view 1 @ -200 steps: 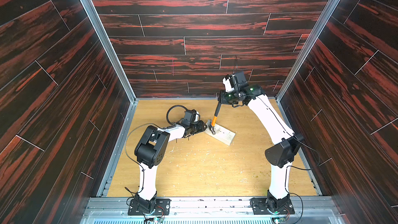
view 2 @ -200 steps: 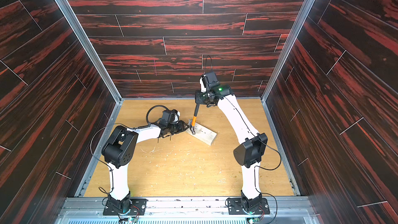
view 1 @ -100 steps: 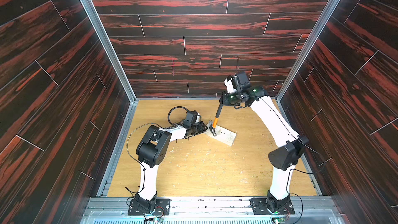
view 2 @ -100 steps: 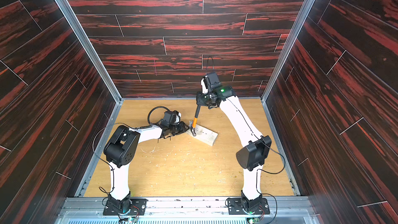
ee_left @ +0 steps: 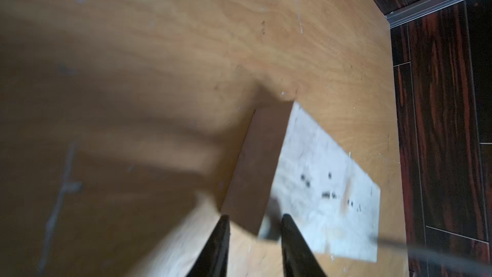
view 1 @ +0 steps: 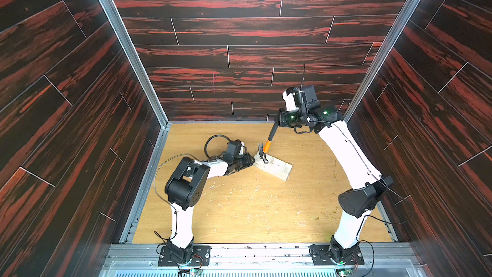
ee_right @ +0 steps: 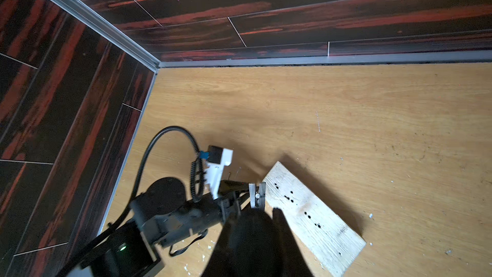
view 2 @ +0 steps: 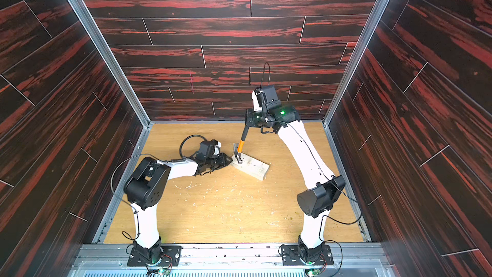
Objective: Use a claw hammer to pull out a nail
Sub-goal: Remove the nail from the mounting plate, then pick up the nail with the hammer.
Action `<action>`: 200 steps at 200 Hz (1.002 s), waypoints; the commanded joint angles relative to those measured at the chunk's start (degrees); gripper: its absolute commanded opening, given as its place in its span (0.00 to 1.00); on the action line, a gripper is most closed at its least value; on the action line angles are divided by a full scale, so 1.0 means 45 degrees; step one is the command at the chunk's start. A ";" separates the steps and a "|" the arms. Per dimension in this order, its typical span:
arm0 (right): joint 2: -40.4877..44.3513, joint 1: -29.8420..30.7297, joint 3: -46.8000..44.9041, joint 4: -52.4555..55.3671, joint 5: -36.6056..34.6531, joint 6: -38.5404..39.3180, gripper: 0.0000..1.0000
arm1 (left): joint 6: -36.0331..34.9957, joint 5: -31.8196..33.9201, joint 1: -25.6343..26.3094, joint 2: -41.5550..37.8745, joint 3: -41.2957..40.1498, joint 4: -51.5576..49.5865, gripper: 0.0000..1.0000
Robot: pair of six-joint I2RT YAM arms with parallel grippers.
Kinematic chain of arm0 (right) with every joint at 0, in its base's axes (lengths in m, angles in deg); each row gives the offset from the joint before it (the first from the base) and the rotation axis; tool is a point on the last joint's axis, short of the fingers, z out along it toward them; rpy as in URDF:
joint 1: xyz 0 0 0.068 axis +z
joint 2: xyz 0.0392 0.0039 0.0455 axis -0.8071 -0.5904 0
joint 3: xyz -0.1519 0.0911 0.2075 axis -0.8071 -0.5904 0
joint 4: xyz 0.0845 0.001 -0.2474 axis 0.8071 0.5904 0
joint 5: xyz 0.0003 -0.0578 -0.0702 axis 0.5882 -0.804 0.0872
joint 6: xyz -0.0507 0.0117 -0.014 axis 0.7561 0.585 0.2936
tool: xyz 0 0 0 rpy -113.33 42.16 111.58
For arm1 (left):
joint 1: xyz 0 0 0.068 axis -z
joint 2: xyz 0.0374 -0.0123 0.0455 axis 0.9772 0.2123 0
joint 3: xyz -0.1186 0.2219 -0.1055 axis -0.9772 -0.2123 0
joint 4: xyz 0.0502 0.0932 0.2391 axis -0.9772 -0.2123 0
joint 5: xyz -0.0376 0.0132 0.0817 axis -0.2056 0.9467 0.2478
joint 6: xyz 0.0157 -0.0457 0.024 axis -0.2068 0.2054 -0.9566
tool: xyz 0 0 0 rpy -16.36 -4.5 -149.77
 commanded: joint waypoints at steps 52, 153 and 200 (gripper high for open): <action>0.3113 -0.0033 -0.2722 -0.2560 0.3256 -0.0494 0.00 | -0.2992 -0.1370 -0.0266 -0.5170 -0.4022 0.4391 0.48; 0.4225 -0.0028 -0.3555 -0.2571 0.5159 -0.0611 0.00 | -0.6726 -0.2825 -0.0256 -0.7849 -0.5857 0.4051 0.45; 0.4288 -0.0028 -0.3951 -0.2538 0.5698 -0.0583 0.00 | -0.7618 -0.2812 -0.0256 -0.7615 -0.5265 0.2894 0.44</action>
